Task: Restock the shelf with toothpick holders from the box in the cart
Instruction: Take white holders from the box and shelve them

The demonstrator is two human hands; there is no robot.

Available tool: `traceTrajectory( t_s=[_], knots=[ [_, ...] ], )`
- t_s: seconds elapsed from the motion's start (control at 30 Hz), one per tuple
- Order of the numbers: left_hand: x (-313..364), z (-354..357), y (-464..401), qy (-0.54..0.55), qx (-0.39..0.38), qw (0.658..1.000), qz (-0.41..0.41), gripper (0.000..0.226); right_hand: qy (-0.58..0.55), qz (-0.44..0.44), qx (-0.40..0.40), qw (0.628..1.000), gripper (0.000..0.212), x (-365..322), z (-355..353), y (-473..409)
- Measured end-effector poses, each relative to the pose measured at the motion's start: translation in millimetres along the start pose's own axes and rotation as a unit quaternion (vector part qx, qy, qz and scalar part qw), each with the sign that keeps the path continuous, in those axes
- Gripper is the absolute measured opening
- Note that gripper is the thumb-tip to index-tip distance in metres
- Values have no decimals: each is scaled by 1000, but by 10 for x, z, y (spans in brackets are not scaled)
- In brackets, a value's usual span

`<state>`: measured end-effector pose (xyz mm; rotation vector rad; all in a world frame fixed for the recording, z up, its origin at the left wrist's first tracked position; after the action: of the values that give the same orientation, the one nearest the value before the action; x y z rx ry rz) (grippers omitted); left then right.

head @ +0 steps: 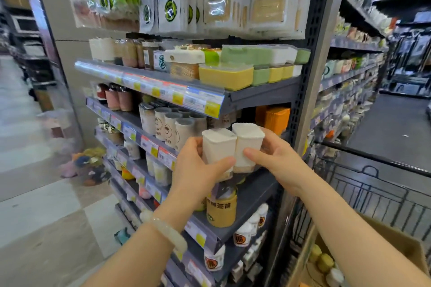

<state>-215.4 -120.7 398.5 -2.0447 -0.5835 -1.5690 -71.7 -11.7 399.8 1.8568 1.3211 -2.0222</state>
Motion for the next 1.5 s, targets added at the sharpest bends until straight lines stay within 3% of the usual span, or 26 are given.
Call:
traceTrajectory(
  t_s=[0.2, 0.47, 0.7, 0.93, 1.1, 1.23, 1.5],
  knots=[
    [-84, 131, -286, -40, 71, 997, 5, 55, 15, 8, -20, 1000, 45, 256, -73, -363],
    [-285, 164, -460, -68, 97, 993, -17, 50, 30, 42, -61, 997, 47, 535, -60, -552],
    [-240, 177, -477, -93, 91, 991, -9, 56, 117, 33, -79, 989, 65, 614, -58, -586],
    [-163, 250, -544, -171, 109, 979, 8, 84, 141, 14, -61, 988, 69, 678, -102, -661],
    [-171, 354, -637, -181, 116, 976, 12, 71, 145, 9, -55, 988, 70, 712, -160, -649],
    [-243, 320, -631, -177, 92, 980, 10, 62, 186, -14, -58, 981, 83, 791, -183, -610],
    [-280, 284, -646, -161, 92, 983, -9, 62, 176, -21, -53, 983, 81, 864, -206, -627]
  ],
)
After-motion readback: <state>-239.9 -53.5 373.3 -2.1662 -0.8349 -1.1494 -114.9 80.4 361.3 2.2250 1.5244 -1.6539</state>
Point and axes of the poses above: each hand's wrist, its own y-axis away from the middle knuckle, its own z-axis out of the palm, x = y × z, the point moved 1 cm from there along -y, towards the middle knuckle, and after that the axes turned 13 degrees about -z, right-handed, at the moved point
